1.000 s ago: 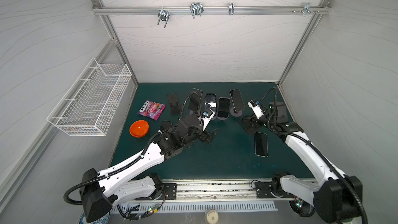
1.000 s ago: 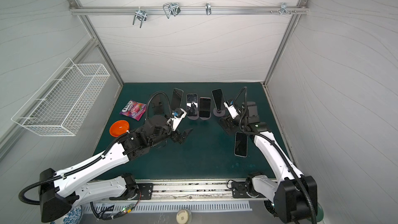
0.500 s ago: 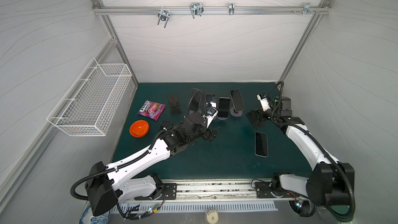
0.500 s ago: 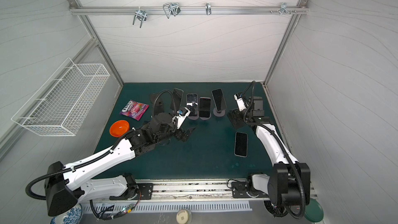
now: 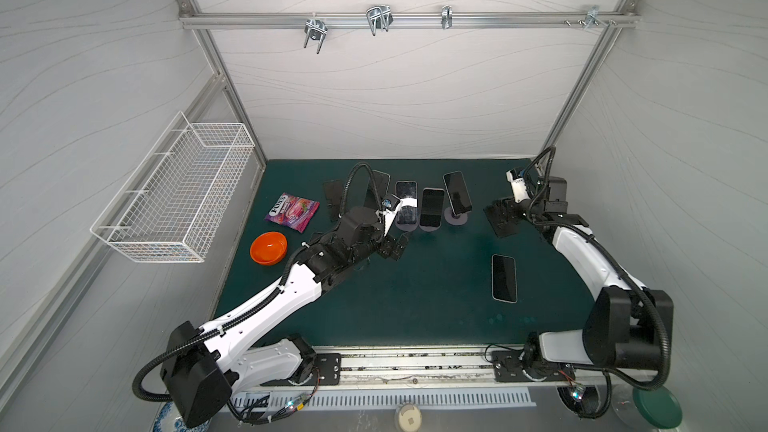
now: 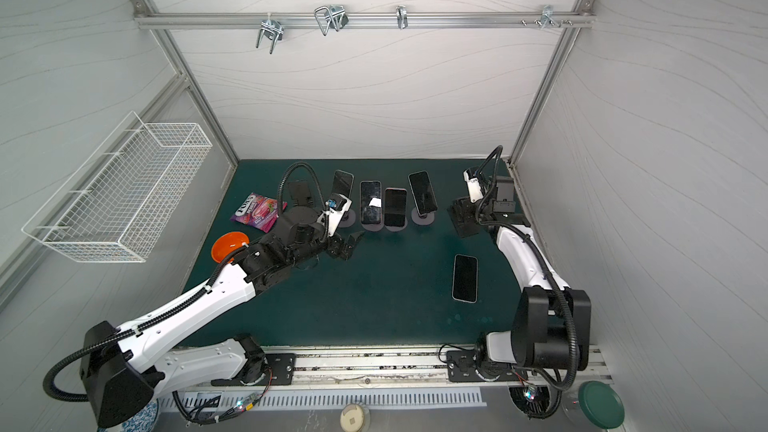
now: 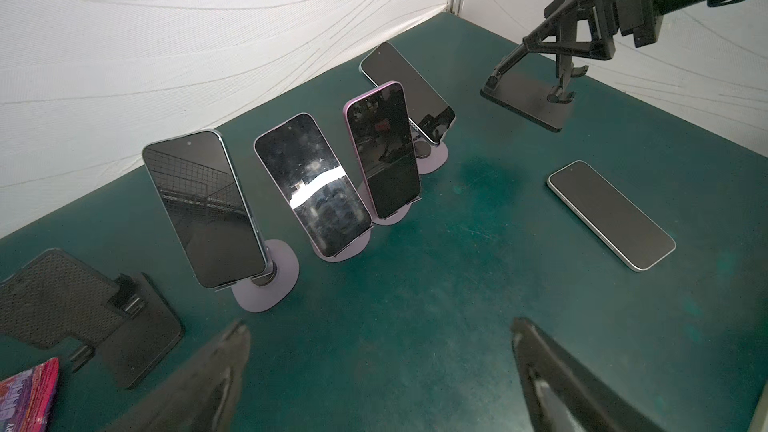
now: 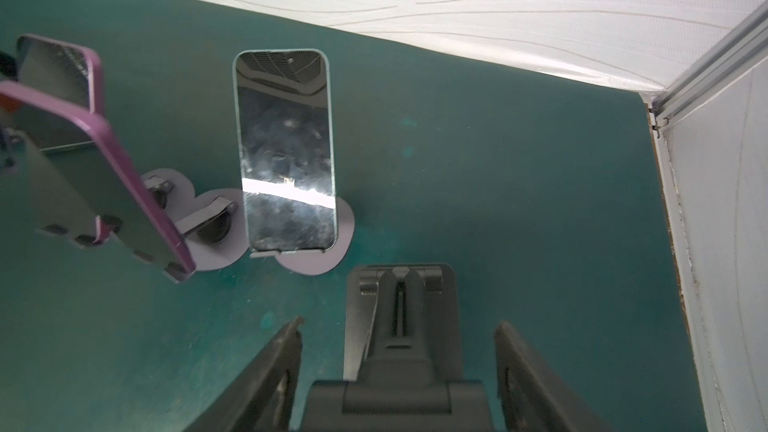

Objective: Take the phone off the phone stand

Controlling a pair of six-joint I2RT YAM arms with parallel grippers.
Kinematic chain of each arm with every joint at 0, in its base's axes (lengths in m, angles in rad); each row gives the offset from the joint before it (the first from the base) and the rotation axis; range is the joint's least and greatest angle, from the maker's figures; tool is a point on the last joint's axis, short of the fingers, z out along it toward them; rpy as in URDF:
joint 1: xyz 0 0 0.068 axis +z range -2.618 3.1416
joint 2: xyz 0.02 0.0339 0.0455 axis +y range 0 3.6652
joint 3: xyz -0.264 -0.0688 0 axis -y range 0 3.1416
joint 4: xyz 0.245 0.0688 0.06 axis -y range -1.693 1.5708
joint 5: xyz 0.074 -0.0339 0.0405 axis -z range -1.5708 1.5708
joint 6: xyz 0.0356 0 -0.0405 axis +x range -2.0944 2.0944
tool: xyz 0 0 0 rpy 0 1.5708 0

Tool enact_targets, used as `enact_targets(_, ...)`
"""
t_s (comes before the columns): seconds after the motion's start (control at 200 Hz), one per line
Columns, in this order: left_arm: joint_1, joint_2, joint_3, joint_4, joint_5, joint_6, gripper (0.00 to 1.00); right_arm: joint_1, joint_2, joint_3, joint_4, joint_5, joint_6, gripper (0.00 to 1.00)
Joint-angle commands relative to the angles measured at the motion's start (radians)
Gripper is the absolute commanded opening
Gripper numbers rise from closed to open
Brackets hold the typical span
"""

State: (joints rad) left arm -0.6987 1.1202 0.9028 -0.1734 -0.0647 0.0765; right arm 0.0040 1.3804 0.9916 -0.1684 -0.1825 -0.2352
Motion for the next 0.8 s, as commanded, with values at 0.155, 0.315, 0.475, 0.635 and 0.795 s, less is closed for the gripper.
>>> enact_targets(0.155,0.058,-0.029,0.056,0.026,0.033,0.019,0.99,-0.038,0.084,0.1,0.056,0.017,-0.026,0.42)
enact_targets(0.315,0.09,-0.052,0.047,0.01,0.028,0.018,0.99,-0.06,0.159,0.164,0.043,0.018,-0.125,0.42)
enact_targets(0.475,0.116,-0.08,0.021,0.024,0.017,0.001,0.99,-0.081,0.217,0.228,0.023,0.013,-0.209,0.42)
enact_targets(0.635,0.14,-0.09,0.003,0.026,0.022,0.0,0.99,-0.124,0.261,0.262,0.026,0.011,-0.192,0.42)
enact_targets(0.795,0.17,-0.094,-0.001,0.018,0.037,0.004,0.99,-0.156,0.298,0.29,0.026,-0.007,-0.179,0.42)
